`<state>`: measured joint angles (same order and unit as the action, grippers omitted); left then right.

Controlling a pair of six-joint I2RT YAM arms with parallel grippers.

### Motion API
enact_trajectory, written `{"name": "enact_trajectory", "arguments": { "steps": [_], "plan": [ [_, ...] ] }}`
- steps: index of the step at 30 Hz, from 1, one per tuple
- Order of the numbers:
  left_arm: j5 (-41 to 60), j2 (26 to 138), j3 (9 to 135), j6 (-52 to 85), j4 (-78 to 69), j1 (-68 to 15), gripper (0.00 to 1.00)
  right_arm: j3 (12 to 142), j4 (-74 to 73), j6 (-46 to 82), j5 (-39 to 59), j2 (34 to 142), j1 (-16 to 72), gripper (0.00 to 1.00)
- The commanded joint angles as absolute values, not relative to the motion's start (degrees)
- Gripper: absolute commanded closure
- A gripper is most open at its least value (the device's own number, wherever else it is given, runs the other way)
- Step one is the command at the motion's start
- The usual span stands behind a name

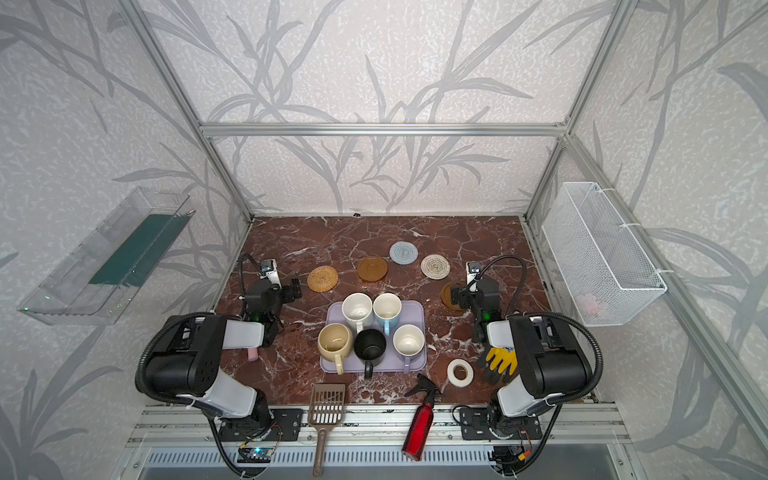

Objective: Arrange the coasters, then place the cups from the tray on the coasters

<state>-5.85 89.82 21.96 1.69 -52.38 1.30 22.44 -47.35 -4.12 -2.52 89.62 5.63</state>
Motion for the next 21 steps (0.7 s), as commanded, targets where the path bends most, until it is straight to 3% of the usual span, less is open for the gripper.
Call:
{"name": "enact_trajectory", "arguments": {
  "steps": [1,21],
  "plan": [
    [-5.37,89.96,21.72,1.56,-54.12,1.58,0.01,23.01,-48.94,-3.73,-3.16,88.51,5.71,0.01],
    [-5.80,90.00,21.77,1.76,-54.00,1.55,0.01,23.03,-49.04,-3.61,-3.25,88.54,5.66,0.01]
  ]
}}
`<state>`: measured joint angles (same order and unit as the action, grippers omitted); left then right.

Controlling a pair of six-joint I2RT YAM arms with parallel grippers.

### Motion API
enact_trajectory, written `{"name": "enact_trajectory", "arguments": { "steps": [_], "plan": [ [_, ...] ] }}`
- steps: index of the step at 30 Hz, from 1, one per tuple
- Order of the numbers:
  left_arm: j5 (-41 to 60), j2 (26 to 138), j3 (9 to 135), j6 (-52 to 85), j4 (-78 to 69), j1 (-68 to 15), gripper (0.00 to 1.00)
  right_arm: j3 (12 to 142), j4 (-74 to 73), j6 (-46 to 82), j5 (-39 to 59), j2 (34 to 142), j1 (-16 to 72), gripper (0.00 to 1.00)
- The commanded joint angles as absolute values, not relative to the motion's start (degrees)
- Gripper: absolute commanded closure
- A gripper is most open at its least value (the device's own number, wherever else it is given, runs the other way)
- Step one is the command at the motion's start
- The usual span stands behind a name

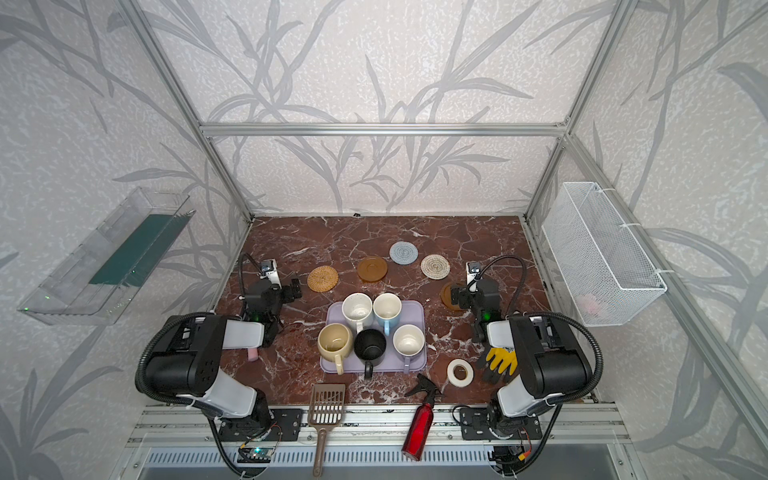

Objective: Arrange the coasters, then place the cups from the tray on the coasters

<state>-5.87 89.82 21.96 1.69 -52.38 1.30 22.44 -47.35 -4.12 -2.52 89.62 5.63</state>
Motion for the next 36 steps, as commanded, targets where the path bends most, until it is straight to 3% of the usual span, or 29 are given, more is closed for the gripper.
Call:
{"name": "enact_trajectory", "arguments": {
  "steps": [1,10,15,21,26,29,33,36],
  "plan": [
    [-5.93,90.00,21.78,1.75,-54.06,1.56,0.01,23.03,-49.04,-3.57,-3.33,88.51,5.66,0.01],
    [-9.59,87.62,19.08,3.02,-57.48,1.57,0.01,23.36,-45.15,-3.47,-3.08,84.12,5.71,0.01],
    [-10.00,79.70,17.56,2.47,-53.63,1.18,0.01,24.41,-36.58,-3.25,-2.68,77.18,5.63,0.01],
    [-6.77,64.48,20.76,4.66,-37.46,0.97,0.01,28.14,-21.76,0.39,-0.46,68.43,5.63,0.01],
    [-4.50,54.63,26.58,18.71,-21.25,0.78,0.01,32.49,-10.95,5.10,1.97,64.81,5.63,0.01],
    [0.55,52.48,32.04,26.19,-9.56,0.57,0.01,36.20,-4.44,6.16,6.03,63.52,5.67,0.01],
    [8.91,53.35,35.58,31.73,-5.59,-0.31,0.01,41.53,1.36,8.13,12.37,62.53,5.73,0.01],
    [8.12,55.07,39.31,31.75,0.74,-2.37,0.01,44.94,4.17,9.14,15.80,63.32,5.97,0.01]
  ]
}}
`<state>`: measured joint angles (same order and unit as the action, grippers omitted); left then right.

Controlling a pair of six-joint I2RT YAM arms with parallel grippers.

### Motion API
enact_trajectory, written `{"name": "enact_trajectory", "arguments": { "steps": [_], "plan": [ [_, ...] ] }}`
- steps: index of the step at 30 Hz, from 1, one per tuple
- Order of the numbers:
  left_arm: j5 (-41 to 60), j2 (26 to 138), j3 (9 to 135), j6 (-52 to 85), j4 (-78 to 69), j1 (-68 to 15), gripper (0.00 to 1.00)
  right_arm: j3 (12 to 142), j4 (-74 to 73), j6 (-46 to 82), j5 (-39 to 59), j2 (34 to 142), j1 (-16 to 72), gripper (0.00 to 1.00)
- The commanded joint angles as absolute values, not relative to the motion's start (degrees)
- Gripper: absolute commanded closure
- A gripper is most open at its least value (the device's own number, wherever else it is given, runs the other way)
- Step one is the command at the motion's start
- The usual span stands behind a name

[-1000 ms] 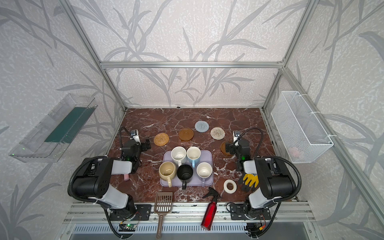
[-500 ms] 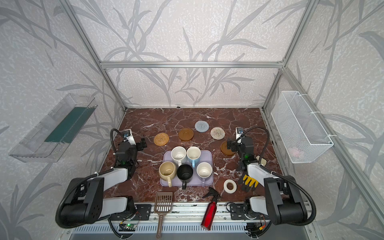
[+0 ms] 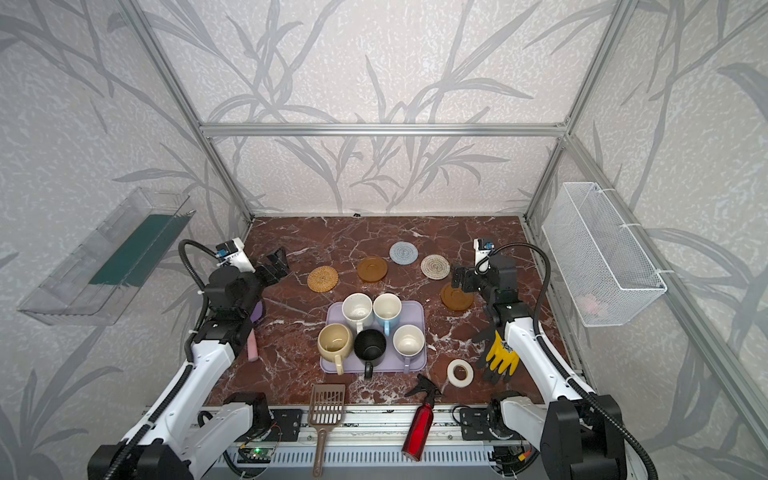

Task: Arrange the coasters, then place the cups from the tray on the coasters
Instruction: 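Raise both arms and reach forward over the row of coasters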

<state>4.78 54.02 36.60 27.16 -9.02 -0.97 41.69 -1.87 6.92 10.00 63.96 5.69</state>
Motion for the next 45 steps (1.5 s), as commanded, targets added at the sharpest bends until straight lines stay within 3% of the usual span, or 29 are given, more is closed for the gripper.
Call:
{"name": "enact_trajectory", "arguments": {
  "steps": [1,13,27,40,45],
  "plan": [
    [8.05,55.41,39.98,31.08,1.22,-3.09,0.01,45.98,5.12,9.68,16.68,63.61,6.10,0.01],
    [-1.43,66.10,54.80,29.33,20.71,-13.22,0.01,54.05,12.71,6.73,15.60,67.37,12.99,0.01],
    [-4.59,78.36,57.55,30.11,22.19,-13.47,0.01,58.50,11.65,8.05,11.04,77.25,21.23,0.01],
    [-8.66,97.41,67.27,28.71,27.40,-13.45,0.05,62.51,11.93,9.70,9.65,84.97,21.97,0.01],
    [-8.89,102.92,70.68,28.74,29.40,-13.53,0.11,62.89,10.79,10.10,10.23,87.02,22.50,0.01]
  ]
}}
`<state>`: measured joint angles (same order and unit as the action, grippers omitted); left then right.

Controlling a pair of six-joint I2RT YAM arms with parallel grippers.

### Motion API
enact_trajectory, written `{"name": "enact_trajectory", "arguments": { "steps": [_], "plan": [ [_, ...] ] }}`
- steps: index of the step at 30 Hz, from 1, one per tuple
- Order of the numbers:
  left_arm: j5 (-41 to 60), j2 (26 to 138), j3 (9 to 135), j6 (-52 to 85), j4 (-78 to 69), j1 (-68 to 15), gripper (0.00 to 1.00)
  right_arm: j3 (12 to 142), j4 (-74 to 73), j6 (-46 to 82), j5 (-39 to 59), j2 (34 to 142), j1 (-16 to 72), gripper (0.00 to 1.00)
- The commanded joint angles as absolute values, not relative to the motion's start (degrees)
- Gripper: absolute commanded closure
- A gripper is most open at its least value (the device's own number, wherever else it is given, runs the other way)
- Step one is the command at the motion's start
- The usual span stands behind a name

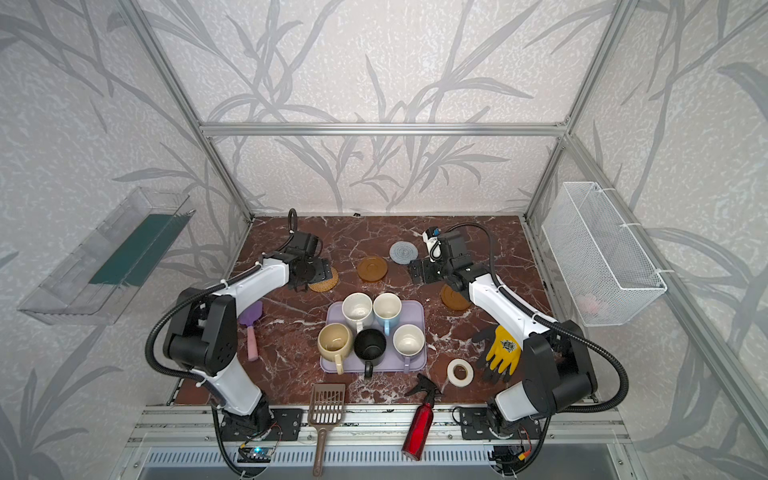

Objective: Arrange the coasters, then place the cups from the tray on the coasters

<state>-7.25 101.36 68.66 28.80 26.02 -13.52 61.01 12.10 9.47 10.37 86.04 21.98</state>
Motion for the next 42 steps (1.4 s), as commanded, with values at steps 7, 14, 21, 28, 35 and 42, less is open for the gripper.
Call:
{"name": "enact_trajectory", "arguments": {
  "steps": [7,14,21,28,35,42],
  "plan": [
    [-6.70,106.10,71.15,29.25,28.34,-13.36,0.17,63.65,11.01,10.65,10.71,89.03,23.69,0.01],
    [-11.17,109.15,73.72,27.77,32.25,-13.36,0.25,62.79,10.72,10.88,10.73,88.77,24.52,0.01],
    [-13.37,110.71,73.17,26.85,32.58,-12.84,0.29,60.40,9.89,11.69,10.64,87.21,24.69,0.01],
    [-13.60,108.98,70.07,29.14,31.81,-10.24,0.34,59.72,11.33,10.49,9.80,84.93,24.74,0.01],
    [-11.97,109.45,69.96,29.19,31.42,-9.40,0.33,58.66,11.05,10.55,9.40,83.51,24.86,0.01],
    [-13.23,107.46,70.05,29.92,32.68,-9.24,0.34,58.34,10.86,10.91,9.40,83.32,24.87,0.01]
  ]
}}
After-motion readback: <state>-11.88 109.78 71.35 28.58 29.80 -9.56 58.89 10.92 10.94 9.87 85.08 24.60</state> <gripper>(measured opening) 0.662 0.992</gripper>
